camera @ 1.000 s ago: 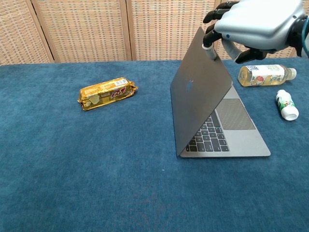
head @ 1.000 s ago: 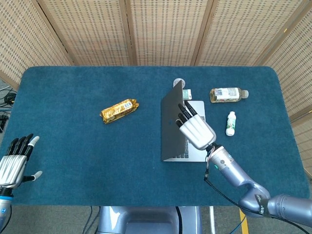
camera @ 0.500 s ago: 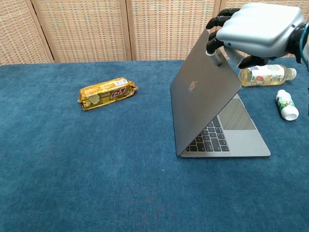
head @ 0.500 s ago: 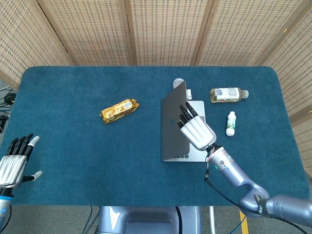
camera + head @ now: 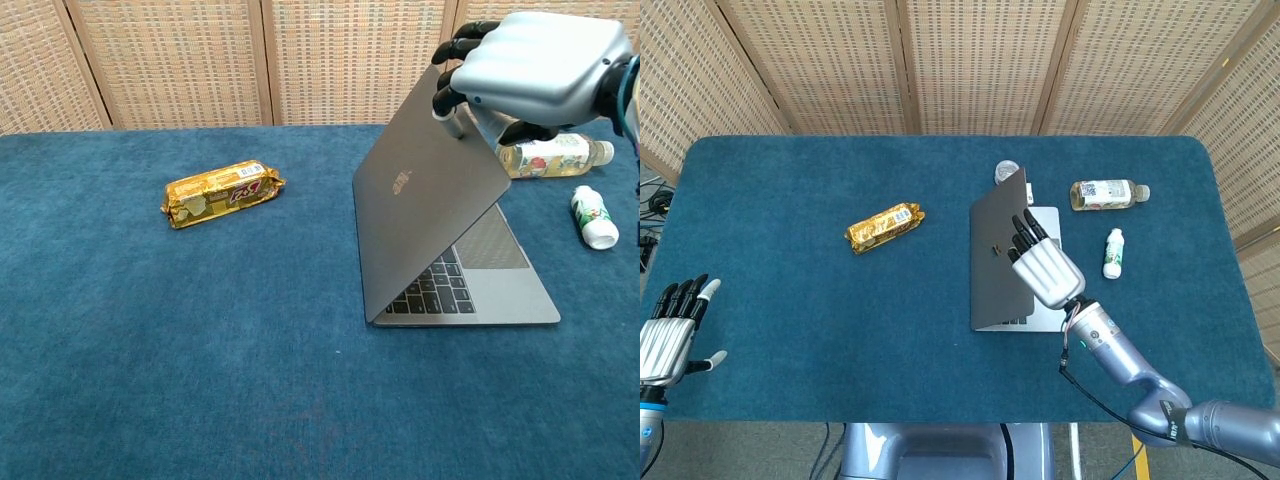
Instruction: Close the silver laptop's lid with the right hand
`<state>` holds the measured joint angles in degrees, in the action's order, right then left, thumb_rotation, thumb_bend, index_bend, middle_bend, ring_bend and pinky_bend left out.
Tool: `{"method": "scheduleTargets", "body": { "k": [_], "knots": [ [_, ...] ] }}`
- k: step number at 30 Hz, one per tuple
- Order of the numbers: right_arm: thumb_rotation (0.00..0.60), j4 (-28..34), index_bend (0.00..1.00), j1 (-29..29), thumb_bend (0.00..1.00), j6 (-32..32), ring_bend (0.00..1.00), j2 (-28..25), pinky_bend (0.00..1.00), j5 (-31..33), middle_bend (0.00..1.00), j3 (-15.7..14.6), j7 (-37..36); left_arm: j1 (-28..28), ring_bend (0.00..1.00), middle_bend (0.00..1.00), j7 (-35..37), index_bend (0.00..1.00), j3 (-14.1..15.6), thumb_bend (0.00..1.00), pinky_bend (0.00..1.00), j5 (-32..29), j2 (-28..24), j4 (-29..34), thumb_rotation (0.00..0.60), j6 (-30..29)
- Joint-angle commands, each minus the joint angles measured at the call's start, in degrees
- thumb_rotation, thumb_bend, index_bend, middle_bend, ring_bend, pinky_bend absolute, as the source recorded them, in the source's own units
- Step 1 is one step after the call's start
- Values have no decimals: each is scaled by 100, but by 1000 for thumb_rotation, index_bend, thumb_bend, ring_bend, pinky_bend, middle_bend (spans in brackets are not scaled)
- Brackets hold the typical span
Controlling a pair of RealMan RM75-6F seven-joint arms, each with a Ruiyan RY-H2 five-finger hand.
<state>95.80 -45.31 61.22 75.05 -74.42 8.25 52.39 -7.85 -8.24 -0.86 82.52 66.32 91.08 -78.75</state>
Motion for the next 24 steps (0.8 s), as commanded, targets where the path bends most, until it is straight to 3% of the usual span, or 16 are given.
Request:
{"method": "scheduleTargets", "body": {
  "k": [1, 24],
  "knots": [
    [600, -21, 430, -12, 1000, -7, 103, 22, 81, 23, 348, -25, 78, 1, 0, 0, 1, 0, 0, 49, 0, -4, 0, 0, 600, 0],
    [600, -119, 434, -56, 1000, -28, 103, 93, 81, 355, 352, -153, 714, -1, 0, 0, -39, 0, 10, 49, 0, 5, 11, 0, 600, 6]
  ]
}}
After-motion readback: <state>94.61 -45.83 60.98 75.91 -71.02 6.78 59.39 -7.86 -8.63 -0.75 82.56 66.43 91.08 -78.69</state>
